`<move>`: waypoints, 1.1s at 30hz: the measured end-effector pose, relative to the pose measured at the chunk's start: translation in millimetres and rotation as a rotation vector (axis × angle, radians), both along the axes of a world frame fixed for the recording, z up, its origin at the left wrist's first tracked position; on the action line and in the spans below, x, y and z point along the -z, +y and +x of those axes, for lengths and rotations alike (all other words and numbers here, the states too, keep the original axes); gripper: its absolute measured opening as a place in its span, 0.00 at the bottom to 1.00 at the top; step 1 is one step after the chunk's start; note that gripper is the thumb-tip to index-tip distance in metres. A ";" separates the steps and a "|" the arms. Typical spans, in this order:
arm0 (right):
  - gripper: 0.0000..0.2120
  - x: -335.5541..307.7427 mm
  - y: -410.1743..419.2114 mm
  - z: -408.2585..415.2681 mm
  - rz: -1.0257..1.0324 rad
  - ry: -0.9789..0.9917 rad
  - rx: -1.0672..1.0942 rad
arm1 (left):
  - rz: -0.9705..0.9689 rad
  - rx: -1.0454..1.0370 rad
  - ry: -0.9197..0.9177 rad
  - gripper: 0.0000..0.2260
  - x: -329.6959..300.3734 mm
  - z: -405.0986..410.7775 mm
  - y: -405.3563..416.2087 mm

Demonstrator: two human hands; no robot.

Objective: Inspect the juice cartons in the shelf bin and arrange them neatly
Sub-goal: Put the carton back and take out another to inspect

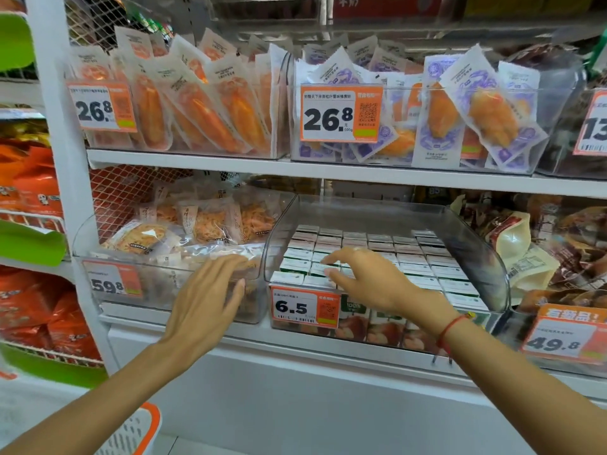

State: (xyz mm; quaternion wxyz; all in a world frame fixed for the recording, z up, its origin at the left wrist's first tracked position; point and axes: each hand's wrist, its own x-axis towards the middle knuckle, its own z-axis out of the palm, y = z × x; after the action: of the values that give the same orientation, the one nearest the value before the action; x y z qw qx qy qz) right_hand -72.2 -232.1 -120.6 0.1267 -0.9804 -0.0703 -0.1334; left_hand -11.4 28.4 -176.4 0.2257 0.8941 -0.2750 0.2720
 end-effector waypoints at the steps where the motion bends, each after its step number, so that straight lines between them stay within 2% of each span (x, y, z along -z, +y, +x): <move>1: 0.16 -5.9 5.0 12.2 -0.002 0.029 -0.029 | 0.021 -0.001 -0.004 0.16 5.0 0.9 3.8; 4: 0.16 -16.6 18.5 48.7 -0.055 0.131 -0.094 | 0.119 0.019 -0.060 0.19 11.7 1.9 9.2; 7: 0.17 -19.0 25.2 74.1 -0.165 0.214 -0.094 | 0.062 0.033 -0.035 0.17 12.6 3.4 9.3; 12: 0.19 -28.2 29.2 93.5 -0.343 0.303 -0.070 | 0.042 0.079 -0.003 0.22 15.1 3.6 10.5; 20: 0.23 -33.3 37.3 100.9 -0.400 0.384 -0.023 | 0.083 0.076 -0.013 0.23 14.5 3.4 13.7; 22: 0.22 -35.0 35.1 96.9 -0.349 0.370 -0.043 | 0.079 0.072 -0.005 0.23 13.4 3.2 13.2; 25: 0.20 -46.5 34.2 81.5 -0.142 0.286 -0.076 | 0.066 0.071 0.004 0.23 12.1 2.6 12.5; 30: 0.16 -51.4 36.3 32.6 0.154 -0.106 -0.128 | 0.107 0.057 0.071 0.24 0.7 0.3 10.4; 33: 0.17 -47.6 37.9 -4.4 0.312 -0.244 -0.139 | 0.100 0.041 0.108 0.25 -11.9 -9.0 7.6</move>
State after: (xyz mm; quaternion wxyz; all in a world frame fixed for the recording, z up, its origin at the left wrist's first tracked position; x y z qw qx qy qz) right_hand -76.5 -194.2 -73.0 0.2763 -0.9184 -0.1310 -0.2512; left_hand -20.4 36.0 -164.5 0.2008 0.9117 -0.2941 0.2047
